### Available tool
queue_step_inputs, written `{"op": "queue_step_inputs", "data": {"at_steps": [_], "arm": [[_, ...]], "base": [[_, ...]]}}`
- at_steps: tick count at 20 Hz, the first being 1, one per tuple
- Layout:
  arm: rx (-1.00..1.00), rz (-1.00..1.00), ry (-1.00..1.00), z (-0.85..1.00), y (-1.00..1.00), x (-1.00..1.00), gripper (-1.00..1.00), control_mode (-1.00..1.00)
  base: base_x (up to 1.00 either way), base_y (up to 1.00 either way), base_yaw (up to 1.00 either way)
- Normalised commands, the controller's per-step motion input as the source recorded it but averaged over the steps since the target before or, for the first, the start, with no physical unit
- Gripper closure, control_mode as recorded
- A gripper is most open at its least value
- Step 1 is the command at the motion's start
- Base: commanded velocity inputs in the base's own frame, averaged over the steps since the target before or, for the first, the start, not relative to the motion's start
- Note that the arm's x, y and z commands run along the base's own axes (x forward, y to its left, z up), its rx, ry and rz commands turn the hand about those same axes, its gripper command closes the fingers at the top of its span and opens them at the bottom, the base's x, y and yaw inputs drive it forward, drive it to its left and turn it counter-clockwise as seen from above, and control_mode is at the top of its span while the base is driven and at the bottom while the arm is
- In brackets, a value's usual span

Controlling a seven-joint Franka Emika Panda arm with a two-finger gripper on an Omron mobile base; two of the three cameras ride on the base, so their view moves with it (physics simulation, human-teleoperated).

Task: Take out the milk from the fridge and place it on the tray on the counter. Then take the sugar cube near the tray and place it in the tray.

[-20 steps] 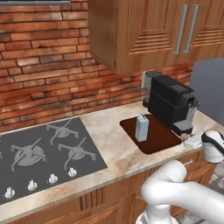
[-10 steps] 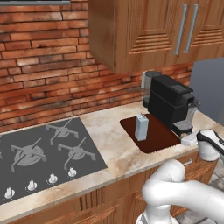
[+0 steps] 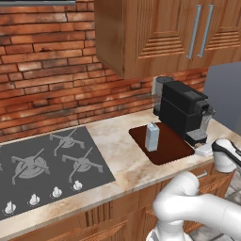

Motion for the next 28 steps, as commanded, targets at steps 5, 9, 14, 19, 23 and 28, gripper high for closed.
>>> {"op": "queue_step_inputs", "data": {"at_steps": [5, 9, 14, 19, 23, 28], "arm": [[0.0, 0.0, 0.0, -0.21, 0.0, 0.0, 1.0, -1.0], [0.01, -0.04, 0.01, 0.3, 0.0, -0.34, 1.0, -1.0], [0.04, -0.02, 0.07, 0.97, 0.0, -0.47, 1.0, -1.0], [0.0, 0.0, 0.01, 0.67, 0.05, -0.51, 1.0, -1.0], [0.0, 0.01, 0.0, 0.25, 0.33, -0.56, 1.0, -1.0], [0.0, 0.0, -0.03, 0.18, 0.47, -0.14, 1.0, -1.0]], "base": [[0.0, 0.0, 0.0], [0.0, 0.0, 0.0], [0.0, 0.0, 0.0], [0.0, 0.0, 0.0], [0.0, 0.0, 0.0], [0.0, 0.0, 0.0]]}}
